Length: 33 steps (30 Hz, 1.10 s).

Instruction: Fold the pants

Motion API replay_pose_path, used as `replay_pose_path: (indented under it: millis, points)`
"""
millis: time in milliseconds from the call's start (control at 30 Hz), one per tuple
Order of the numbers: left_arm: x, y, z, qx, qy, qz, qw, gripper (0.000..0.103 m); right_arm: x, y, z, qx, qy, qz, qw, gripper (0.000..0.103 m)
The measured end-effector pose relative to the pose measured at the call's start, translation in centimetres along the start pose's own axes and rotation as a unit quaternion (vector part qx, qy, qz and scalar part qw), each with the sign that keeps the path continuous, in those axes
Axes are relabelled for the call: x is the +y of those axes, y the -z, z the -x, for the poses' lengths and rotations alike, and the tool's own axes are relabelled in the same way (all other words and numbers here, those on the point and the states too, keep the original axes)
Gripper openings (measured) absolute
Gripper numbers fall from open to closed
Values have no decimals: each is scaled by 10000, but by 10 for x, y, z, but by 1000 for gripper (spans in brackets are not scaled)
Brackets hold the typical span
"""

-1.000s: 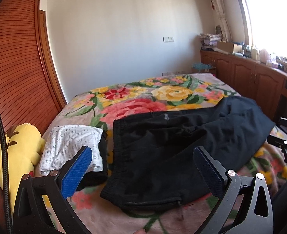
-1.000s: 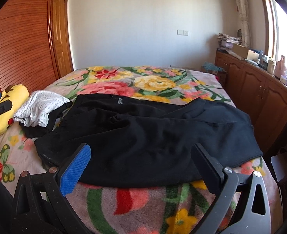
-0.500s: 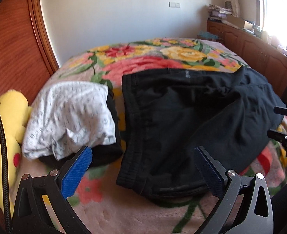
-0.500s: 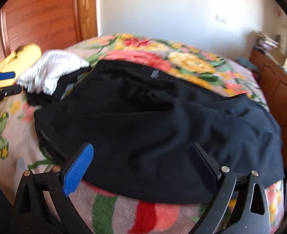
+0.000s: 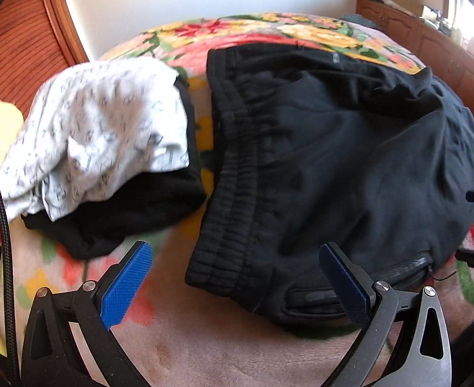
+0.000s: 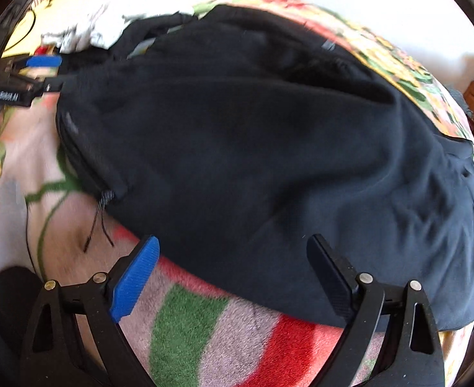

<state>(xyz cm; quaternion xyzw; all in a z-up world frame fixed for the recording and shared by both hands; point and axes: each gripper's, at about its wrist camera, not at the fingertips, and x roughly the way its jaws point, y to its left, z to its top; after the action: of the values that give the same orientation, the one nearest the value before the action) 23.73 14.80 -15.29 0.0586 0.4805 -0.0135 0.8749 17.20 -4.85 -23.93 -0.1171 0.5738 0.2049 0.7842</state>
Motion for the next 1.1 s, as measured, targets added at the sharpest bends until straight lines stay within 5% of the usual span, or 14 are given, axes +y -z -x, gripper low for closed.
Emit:
replay_pose_path:
  millis: [467, 533, 667, 767, 900, 967, 1033, 1100]
  points:
    - [30, 11, -41, 423, 235, 766, 9959, 103, -3, 9, -27, 471, 310, 231, 9981, 92]
    - [35, 14, -48, 531, 320, 900, 9940, 103, -2, 8, -28, 434, 327, 320, 9980, 81]
    - [44, 18, -62, 732, 645, 1178, 9882, 97, 3, 7, -24, 295, 420, 510, 9974, 41]
    - [48, 22, -68, 771, 798, 1247, 9860, 88, 1, 6, -24, 281, 522, 572, 9966, 23]
    - [40, 23, -68, 800, 947, 1008, 9872, 54, -3, 5, -19, 221, 542, 527, 9969, 11]
    - [35, 23, -66, 814, 820, 828, 9898, 47, -6, 3, -15, 166, 520, 464, 9974, 9]
    - [34, 19, -62, 791, 967, 882, 9882, 27, -4, 4, -4, 119, 478, 407, 9980, 9]
    - [35, 17, -50, 721, 1043, 930, 9876, 26, -2, 4, 9, 14, 412, 360, 9985, 8]
